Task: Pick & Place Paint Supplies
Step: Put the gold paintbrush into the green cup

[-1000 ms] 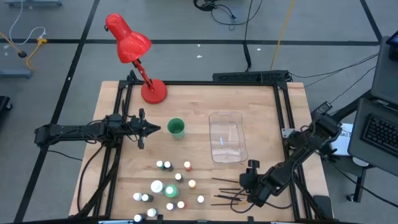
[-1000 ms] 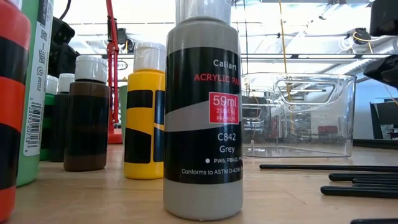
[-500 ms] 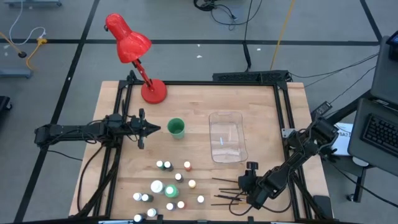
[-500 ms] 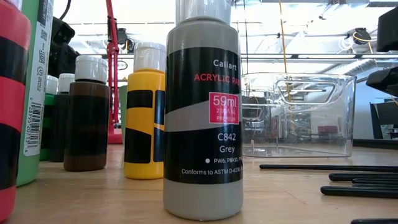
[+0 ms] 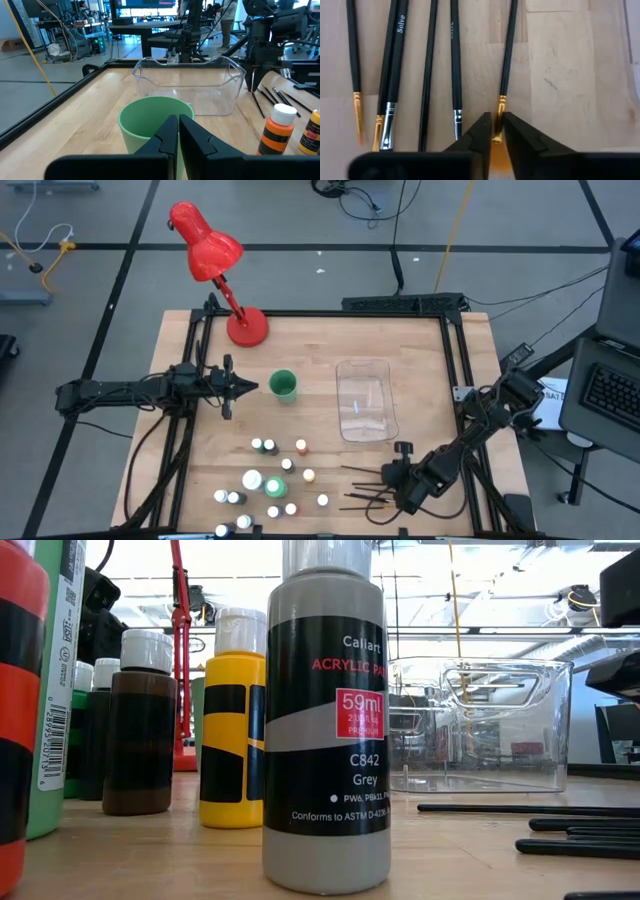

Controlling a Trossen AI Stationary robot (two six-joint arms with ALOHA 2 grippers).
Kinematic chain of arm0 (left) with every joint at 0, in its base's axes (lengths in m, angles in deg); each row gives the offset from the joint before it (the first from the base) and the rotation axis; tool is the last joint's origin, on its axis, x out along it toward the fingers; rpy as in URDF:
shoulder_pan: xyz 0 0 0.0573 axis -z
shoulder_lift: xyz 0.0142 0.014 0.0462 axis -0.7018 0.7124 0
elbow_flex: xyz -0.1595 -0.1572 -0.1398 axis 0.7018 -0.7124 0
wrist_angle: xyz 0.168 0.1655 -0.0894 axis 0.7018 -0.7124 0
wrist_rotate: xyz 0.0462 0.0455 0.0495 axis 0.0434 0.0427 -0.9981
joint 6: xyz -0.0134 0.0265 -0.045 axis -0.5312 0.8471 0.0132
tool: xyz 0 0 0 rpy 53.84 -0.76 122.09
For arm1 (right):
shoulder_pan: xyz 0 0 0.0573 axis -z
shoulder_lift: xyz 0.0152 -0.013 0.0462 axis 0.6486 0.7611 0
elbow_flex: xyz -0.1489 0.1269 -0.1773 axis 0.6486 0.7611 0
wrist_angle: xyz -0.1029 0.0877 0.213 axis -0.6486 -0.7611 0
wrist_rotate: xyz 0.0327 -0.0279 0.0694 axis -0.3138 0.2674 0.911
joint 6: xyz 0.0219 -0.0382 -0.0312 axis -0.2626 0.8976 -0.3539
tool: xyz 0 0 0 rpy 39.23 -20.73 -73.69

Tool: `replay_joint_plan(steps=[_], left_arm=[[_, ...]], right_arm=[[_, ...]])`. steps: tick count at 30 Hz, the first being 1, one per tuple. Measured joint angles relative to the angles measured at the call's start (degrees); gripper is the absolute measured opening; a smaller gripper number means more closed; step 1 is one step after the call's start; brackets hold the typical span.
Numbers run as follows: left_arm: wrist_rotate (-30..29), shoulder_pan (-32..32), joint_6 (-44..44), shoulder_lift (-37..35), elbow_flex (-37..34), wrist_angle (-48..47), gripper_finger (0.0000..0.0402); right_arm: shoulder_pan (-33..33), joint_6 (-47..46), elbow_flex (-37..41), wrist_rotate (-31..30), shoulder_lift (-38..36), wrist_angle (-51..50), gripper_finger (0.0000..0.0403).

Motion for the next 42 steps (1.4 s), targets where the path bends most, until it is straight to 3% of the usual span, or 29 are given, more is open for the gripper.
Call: replay_joint_plan(steps=[3, 16, 24, 35, 42], left_arm=[[0.00, -0.01, 0.00, -0.02, 0.00, 0.00, 0.0021], [0.00, 0.00, 0.00, -0.02, 0.00, -0.03, 0.0021], [0.00, 0.01, -0.01, -0.01, 0.02, -0.07, 0.0021], [0.00, -0.01, 0.00, -0.02, 0.02, -0.02, 0.0021], [0.00, -0.01, 0.00, 0.00, 0.02, -0.09, 0.0021]], right_arm=[[0.38, 0.09, 0.01, 0.18, -0.16, 0.39, 0.0008], [0.25, 4.48, 0.22, -9.56, -8.38, 1.70, 0.0001], [-0.92, 7.26, 0.24, -10.54, -11.55, 3.29, 0.0000], [-1.53, 24.31, 0.13, -13.37, -18.05, 19.15, 0.0001], [-1.51, 18.79, 0.09, -13.44, -21.80, 10.78, 0.0001]])
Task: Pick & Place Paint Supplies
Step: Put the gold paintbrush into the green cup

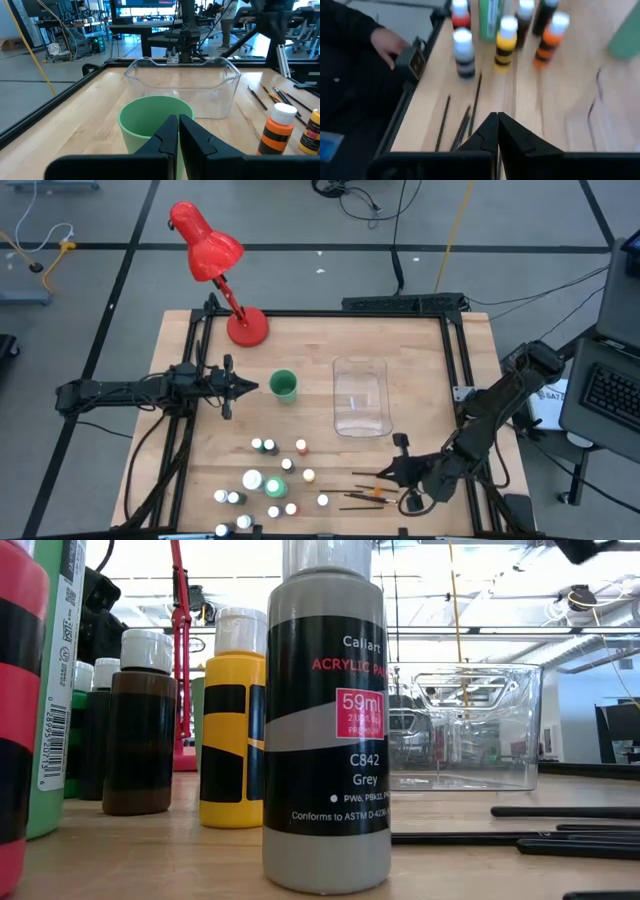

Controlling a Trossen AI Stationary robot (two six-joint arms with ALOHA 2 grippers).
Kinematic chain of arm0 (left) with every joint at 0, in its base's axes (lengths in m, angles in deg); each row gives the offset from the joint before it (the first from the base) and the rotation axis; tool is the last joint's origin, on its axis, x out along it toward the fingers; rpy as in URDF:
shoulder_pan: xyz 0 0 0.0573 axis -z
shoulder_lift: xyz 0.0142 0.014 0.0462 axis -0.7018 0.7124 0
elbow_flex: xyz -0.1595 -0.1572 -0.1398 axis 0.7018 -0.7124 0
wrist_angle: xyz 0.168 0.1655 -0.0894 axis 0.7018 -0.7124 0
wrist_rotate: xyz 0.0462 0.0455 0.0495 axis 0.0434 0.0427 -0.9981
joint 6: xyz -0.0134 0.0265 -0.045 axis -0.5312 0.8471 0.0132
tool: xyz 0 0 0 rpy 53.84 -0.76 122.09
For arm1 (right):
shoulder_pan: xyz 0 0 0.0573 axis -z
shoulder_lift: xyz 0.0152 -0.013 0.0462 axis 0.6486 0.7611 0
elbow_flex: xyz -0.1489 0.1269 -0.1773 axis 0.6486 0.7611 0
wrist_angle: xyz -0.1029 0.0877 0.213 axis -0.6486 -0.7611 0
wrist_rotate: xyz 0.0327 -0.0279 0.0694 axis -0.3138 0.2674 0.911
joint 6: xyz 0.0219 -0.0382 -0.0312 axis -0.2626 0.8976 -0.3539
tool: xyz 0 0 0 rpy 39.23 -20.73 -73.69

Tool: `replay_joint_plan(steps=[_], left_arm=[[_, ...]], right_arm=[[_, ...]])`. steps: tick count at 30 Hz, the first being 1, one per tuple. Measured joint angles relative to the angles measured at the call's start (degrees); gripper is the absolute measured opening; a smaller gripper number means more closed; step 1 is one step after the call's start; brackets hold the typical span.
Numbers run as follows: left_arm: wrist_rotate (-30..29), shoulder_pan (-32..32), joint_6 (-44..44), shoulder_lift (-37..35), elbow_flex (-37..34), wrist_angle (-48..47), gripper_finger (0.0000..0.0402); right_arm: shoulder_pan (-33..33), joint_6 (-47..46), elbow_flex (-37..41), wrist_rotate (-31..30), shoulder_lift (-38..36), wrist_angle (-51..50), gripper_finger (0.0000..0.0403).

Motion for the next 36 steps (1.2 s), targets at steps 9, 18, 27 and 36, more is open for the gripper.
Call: replay_joint_plan(steps=[9, 18, 27, 36], left_arm=[[0.00, 0.00, 0.00, 0.00, 0.00, 0.10, 0.0021], [0.00, 0.00, 0.00, 0.00, 0.00, 0.11, 0.0021], [0.00, 0.00, -0.02, 0.00, 0.00, 0.09, 0.0021], [0.00, 0.01, 0.00, -0.02, 0.00, 0.09, 0.0021]], right_arm=[[-1.51, -16.84, -0.26, 12.19, 4.62, -7.89, 0.0000], [-6.20, -32.63, -12.52, 16.72, 17.80, -33.88, 0.0001], [-5.68, -38.31, -12.15, 24.15, 22.99, -32.88, 0.0105], [-5.63, -36.91, -11.57, 20.82, 23.05, -31.58, 0.0185]])
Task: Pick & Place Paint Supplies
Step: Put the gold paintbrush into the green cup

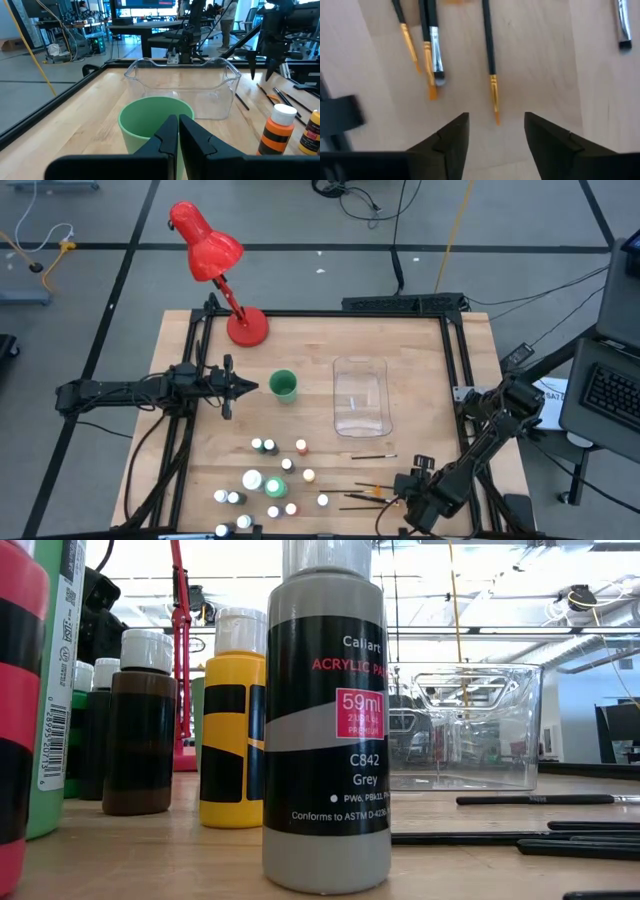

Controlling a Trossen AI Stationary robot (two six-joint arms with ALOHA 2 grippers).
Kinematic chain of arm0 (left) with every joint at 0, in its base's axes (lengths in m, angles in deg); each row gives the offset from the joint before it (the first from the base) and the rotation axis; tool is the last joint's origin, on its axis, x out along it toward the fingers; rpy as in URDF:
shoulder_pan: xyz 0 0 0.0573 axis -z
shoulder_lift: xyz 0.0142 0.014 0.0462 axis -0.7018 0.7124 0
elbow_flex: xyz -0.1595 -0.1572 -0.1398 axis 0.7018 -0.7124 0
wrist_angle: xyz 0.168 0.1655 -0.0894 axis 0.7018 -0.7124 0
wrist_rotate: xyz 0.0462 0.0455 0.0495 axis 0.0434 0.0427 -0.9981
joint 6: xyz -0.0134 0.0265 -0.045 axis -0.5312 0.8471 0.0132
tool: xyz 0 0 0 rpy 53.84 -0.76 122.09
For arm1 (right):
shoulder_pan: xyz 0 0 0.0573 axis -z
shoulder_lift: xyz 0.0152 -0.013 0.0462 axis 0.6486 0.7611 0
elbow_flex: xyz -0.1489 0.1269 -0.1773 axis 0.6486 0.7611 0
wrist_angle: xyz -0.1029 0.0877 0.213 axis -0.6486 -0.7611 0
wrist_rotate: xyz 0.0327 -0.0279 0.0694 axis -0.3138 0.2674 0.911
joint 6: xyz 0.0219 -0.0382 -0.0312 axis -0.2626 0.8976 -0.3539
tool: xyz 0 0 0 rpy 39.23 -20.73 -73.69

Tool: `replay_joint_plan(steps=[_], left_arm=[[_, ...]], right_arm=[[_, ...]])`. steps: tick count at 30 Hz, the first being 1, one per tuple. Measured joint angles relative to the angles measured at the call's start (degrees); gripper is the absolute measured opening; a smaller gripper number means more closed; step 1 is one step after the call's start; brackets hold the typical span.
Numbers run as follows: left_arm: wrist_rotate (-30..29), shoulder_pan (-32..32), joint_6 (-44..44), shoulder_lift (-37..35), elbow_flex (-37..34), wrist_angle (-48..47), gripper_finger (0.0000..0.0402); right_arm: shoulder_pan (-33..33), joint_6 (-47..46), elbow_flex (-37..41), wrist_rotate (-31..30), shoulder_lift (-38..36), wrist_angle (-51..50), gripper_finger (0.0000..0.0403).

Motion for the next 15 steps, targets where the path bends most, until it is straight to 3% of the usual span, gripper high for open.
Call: replay_joint_plan(steps=[15], left_arm=[[0.00, 0.00, 0.00, 0.02, 0.00, 0.02, 0.0021]], right_arm=[[-0.50, -1.04, 11.54, -0.41, -0.34, 12.89, 0.0114]])
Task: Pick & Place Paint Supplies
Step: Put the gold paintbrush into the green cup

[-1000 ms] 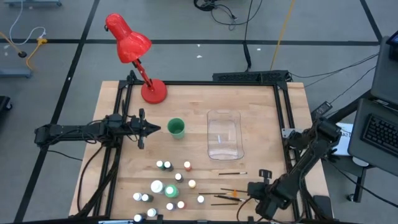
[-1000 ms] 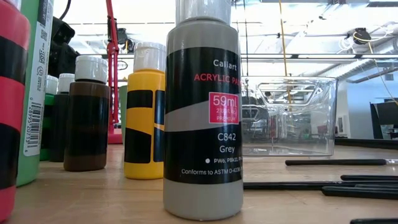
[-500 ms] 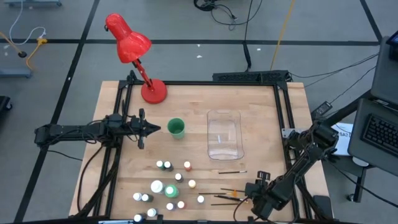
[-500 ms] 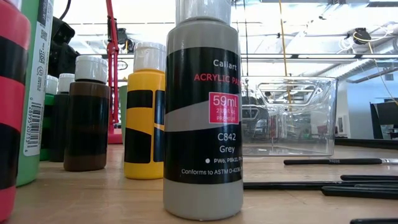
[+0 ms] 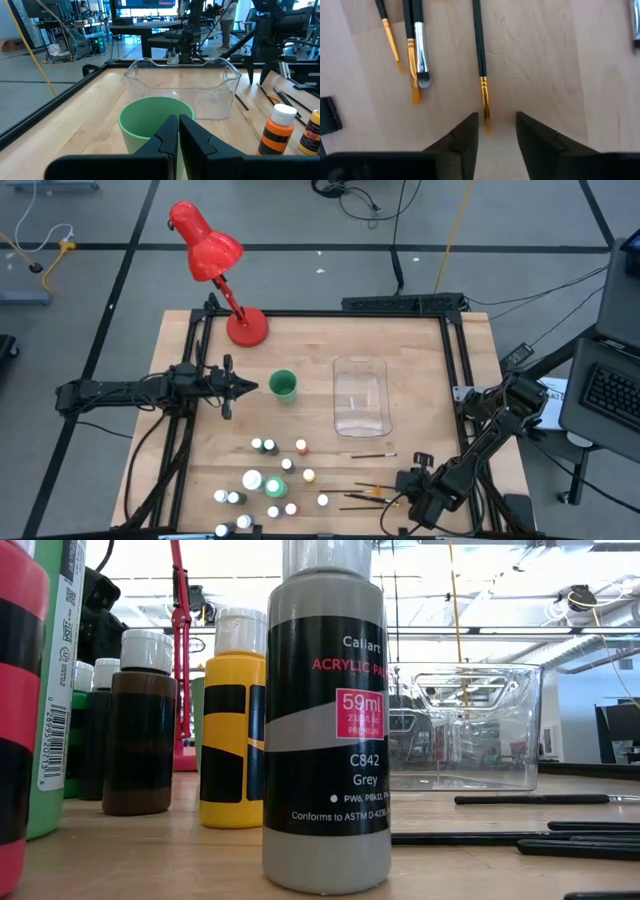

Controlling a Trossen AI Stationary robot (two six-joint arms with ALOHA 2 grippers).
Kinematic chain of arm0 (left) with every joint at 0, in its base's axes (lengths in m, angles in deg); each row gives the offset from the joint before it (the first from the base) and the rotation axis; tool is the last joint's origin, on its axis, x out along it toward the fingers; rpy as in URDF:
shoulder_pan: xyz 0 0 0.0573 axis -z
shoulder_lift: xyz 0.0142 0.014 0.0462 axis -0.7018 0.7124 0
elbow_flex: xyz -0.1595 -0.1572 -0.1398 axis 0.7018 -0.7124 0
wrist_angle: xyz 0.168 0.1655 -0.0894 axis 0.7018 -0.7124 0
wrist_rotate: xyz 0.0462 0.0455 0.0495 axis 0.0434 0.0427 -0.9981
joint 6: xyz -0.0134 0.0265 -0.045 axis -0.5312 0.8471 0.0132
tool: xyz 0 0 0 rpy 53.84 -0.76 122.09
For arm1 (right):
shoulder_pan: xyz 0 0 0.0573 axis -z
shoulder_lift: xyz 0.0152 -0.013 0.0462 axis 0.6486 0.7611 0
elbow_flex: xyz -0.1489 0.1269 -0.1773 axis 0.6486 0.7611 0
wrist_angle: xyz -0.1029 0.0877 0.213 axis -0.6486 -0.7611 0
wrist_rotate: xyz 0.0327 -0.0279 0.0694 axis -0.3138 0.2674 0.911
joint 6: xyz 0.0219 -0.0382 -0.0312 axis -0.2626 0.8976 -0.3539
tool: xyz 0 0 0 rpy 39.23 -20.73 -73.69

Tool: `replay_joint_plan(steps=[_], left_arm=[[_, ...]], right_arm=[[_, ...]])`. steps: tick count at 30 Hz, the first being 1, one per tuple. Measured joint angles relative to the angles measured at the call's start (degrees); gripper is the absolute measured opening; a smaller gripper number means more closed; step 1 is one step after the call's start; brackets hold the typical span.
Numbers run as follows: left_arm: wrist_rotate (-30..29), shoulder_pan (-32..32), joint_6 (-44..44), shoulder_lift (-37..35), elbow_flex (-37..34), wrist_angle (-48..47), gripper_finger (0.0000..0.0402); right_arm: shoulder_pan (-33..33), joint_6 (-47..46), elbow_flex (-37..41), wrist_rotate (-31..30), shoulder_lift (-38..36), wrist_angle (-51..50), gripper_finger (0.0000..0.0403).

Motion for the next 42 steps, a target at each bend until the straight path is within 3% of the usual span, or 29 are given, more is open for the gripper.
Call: replay_joint_plan(steps=[7, 14, 30, 34, 42], left_arm=[[0.00, 0.01, 0.00, 0.00, 0.00, -0.05, 0.0021], [0.00, -0.01, 0.00, 0.00, 0.00, -0.02, 0.0021], [0.00, -0.01, -0.01, 0.00, 0.00, -0.03, 0.0021], [0.00, -0.01, -0.01, -0.01, 0.00, -0.04, 0.0021], [0.00, 0.00, 0.00, -0.02, 0.00, -0.02, 0.0021]], right_arm=[[0.07, 0.30, 1.61, 1.66, 0.11, 1.15, 0.0011], [0.07, 3.15, 0.81, 1.92, -0.60, 0.71, 0.0003], [-0.01, 10.88, -13.45, -6.38, -2.64, -25.09, 0.0000], [0.08, 15.56, -14.59, -13.68, -4.37, -24.02, 0.0000], [0.18, 23.41, -15.81, -40.67, -13.42, -17.15, 0.0000]])
